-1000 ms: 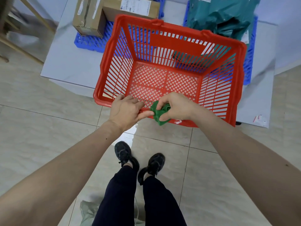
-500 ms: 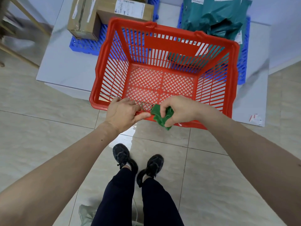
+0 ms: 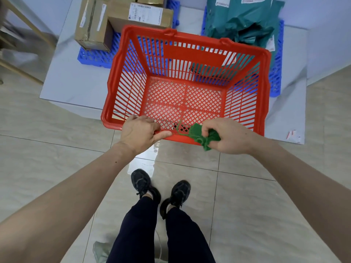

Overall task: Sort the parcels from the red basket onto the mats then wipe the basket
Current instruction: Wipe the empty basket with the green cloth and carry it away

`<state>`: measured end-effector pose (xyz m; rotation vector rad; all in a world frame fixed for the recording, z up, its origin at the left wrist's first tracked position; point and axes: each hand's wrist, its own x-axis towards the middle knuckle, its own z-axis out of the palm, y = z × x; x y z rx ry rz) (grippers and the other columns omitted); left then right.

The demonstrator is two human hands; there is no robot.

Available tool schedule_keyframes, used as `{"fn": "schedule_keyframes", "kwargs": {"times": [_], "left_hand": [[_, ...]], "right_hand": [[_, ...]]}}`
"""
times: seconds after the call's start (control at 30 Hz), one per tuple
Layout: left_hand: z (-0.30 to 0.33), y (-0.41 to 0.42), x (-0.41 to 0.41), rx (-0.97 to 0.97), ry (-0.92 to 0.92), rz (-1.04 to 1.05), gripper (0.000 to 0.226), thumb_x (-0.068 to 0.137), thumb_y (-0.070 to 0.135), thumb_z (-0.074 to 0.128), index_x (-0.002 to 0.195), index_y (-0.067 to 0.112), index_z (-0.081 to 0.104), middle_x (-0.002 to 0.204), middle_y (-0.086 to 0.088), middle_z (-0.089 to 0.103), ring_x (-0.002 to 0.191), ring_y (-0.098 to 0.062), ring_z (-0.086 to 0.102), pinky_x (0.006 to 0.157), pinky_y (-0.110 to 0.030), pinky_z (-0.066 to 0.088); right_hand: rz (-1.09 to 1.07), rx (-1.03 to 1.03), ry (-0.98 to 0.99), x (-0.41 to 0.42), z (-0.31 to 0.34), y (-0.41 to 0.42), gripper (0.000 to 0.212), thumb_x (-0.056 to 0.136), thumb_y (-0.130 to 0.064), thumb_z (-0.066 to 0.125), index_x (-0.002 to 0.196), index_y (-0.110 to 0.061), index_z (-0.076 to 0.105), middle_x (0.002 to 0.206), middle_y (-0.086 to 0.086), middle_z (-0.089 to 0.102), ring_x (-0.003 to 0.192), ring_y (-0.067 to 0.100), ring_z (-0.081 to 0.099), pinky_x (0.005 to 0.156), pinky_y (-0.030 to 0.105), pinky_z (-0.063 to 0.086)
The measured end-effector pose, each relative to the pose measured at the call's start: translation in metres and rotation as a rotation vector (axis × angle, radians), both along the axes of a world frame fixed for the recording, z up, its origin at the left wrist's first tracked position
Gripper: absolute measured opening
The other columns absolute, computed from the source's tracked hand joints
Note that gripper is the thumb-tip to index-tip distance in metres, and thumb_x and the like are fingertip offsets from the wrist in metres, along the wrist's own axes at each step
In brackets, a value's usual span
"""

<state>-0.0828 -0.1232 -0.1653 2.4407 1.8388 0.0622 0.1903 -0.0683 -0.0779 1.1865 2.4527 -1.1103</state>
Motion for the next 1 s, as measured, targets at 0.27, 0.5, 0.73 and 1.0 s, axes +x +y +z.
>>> {"fn": "schedule_keyframes", "kwargs": {"times": [0.27, 0.5, 0.73, 1.0], "left_hand": [[0.001, 0.001, -0.001, -0.028, 0.027, 0.023, 0.081, 0.083, 0.080, 0.015, 0.077, 0.024, 0.074, 0.074, 0.007, 0.069, 0.077, -0.018, 0.064, 0.075, -0.034, 0.038], [0.000, 0.001, -0.001, -0.027, 0.030, 0.028, 0.083, 0.083, 0.080, 0.012, 0.076, 0.023, 0.072, 0.074, 0.006, 0.069, 0.076, -0.019, 0.063, 0.073, -0.034, 0.039], [-0.003, 0.001, -0.002, -0.024, 0.033, 0.033, 0.083, 0.083, 0.081, 0.013, 0.077, 0.024, 0.073, 0.074, 0.006, 0.069, 0.078, -0.018, 0.064, 0.074, -0.034, 0.040], [-0.002, 0.001, -0.003, -0.028, 0.020, 0.026, 0.083, 0.082, 0.082, 0.012, 0.079, 0.026, 0.072, 0.076, 0.006, 0.069, 0.079, -0.018, 0.063, 0.072, -0.033, 0.035]], "right_hand": [[0.013, 0.045, -0.095, 0.025, -0.005, 0.014, 0.018, 0.078, -0.003, 0.057, 0.088, -0.017, 0.050, 0.075, -0.001, 0.053, 0.077, 0.023, 0.049, 0.065, 0.034, 0.033], [0.013, 0.014, 0.069, 0.002, -0.005, -0.006, 0.023, 0.081, -0.002, 0.056, 0.099, -0.016, 0.057, 0.087, -0.004, 0.054, 0.086, 0.017, 0.050, 0.074, 0.034, 0.038], [-0.116, 0.203, 0.101, 0.003, -0.002, -0.022, 0.030, 0.088, -0.007, 0.057, 0.117, -0.013, 0.056, 0.105, 0.004, 0.063, 0.099, 0.020, 0.053, 0.086, 0.037, 0.047], [-0.255, 0.681, 0.330, -0.023, -0.042, -0.101, 0.028, 0.091, -0.005, 0.064, 0.115, 0.010, 0.066, 0.119, 0.019, 0.065, 0.118, 0.033, 0.054, 0.112, 0.033, 0.037]]}}
